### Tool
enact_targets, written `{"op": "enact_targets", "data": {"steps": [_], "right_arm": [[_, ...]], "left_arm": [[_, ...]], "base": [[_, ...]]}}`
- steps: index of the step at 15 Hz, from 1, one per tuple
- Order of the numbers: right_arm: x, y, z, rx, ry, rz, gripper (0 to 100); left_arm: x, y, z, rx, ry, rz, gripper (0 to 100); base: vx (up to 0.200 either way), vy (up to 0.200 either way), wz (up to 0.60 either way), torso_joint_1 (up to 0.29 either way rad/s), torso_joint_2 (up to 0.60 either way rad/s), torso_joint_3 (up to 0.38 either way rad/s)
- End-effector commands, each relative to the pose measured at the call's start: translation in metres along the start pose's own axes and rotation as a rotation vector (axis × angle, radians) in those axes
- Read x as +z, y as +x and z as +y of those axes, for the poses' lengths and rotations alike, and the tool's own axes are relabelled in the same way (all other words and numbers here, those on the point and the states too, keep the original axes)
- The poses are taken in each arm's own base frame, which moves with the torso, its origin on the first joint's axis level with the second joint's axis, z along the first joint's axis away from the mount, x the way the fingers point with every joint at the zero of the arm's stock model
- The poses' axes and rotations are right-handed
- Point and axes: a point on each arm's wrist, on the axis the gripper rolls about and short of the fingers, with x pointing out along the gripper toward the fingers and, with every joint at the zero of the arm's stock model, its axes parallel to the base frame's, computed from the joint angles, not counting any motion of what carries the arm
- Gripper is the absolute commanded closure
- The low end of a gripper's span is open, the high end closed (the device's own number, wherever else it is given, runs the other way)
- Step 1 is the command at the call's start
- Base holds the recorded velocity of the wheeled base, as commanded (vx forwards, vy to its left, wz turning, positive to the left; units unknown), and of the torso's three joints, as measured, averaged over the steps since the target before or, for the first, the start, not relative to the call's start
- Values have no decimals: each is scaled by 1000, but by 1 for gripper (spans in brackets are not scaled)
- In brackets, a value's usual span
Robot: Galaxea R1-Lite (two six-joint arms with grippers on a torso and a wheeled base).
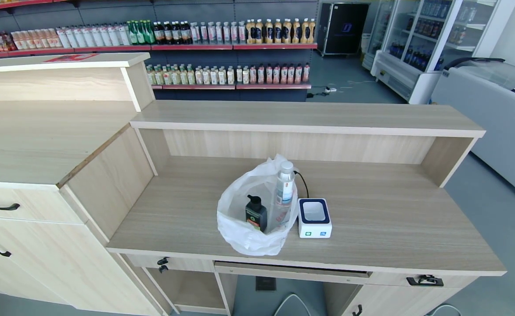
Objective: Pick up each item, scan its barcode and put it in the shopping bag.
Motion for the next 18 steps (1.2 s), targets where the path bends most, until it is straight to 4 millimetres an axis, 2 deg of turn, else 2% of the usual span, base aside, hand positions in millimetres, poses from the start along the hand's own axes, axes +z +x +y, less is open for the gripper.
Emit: {"op": "enact_targets", "data": {"steps": [1,18], "right_arm": [[0,0,0,-6,7,-3,0],[-5,-7,1,-57,60,-52,0]], "left_arm": [[0,0,0,0,0,0,0],[0,0,0,0,0,0,0]], "base": [[0,0,0,0,0,0],[0,0,0,0,0,0]]}}
